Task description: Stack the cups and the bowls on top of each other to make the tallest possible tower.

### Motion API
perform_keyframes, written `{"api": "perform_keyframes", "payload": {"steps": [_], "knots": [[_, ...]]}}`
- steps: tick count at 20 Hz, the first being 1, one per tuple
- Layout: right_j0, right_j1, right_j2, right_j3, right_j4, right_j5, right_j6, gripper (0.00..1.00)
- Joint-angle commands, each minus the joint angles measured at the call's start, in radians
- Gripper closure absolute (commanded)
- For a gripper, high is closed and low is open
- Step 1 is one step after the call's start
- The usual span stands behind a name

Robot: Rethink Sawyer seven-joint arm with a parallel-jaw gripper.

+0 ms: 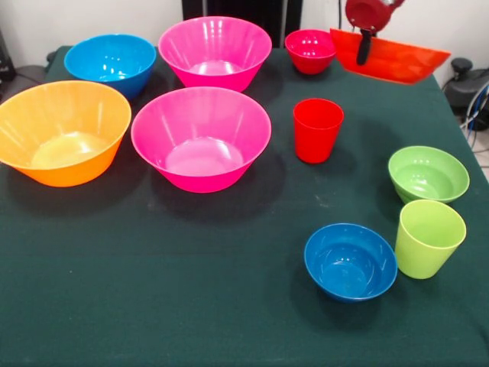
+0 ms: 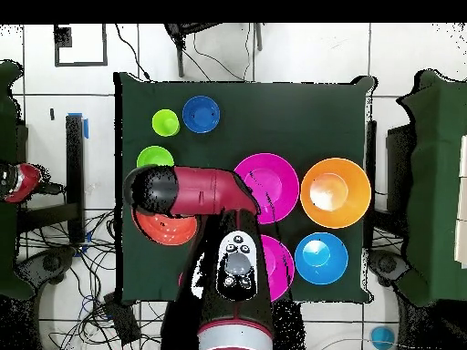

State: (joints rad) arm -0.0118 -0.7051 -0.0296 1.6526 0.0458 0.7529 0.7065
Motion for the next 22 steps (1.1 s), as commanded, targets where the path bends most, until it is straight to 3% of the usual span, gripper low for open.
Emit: {"api": "perform_keyframes", "payload": {"steps": [1,6,22], "knots": [[-0.020,0.015,0.072,-0.144,-0.058,0.154,0.083,1.00],[-0.036,0.034,0.082,-0.182,-0.059,0.148,0.081,1.00],[-0.110,0.086,0.083,-0.342,-0.145,0.354,-0.026,1.00]]}}
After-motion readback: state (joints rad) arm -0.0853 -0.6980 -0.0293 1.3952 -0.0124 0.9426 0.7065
